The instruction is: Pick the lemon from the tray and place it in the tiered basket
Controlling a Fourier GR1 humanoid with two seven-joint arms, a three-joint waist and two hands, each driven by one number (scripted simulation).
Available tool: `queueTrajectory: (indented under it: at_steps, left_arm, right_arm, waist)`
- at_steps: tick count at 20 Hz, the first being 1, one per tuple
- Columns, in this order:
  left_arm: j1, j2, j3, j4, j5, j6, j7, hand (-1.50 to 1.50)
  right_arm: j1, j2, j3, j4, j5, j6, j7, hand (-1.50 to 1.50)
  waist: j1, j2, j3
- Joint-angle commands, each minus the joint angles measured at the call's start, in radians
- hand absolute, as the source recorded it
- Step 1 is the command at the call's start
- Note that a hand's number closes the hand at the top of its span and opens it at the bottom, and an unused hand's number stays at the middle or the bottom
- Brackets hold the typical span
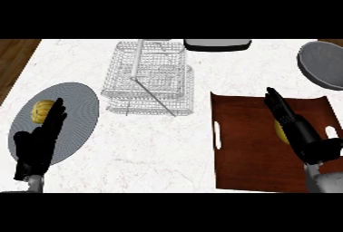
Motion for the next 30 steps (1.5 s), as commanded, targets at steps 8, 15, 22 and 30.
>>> queueTrajectory:
  at_steps: [8, 15, 22, 30]
  left_arm:
    - [-0.125, -0.135, -0.115, 0.096, 0.092, -0.191, -0.176, 0.00]
    - [-0.137, -0.173, -0.104, 0.183, 0.049, -0.182, -0.228, 0.00]
    - [-0.103, -0.140, -0.095, 0.153, 0.060, -0.204, -0.222, 0.00]
    - [-0.096, -0.145, -0.099, 0.149, 0.051, -0.198, -0.227, 0.00]
  right_arm:
    - [-0.256, 0.108, -0.114, 0.301, 0.105, -0.322, 0.184, -1.50]
    - [-0.297, 0.149, -0.115, 0.291, 0.153, -0.309, -0.017, -1.50]
    - [-0.327, -0.224, 0.011, 0.183, 0.378, -0.187, 0.341, -1.50]
    - [-0.411, -0.443, 0.227, 0.014, 0.464, 0.242, 0.738, -1.50]
  waist:
    - [0.015, 0.022, -0.019]
    - [-0.001, 0.009, -0.017]
    - [-0.023, -0.003, -0.025]
    - [-0.018, -0.007, -0.026]
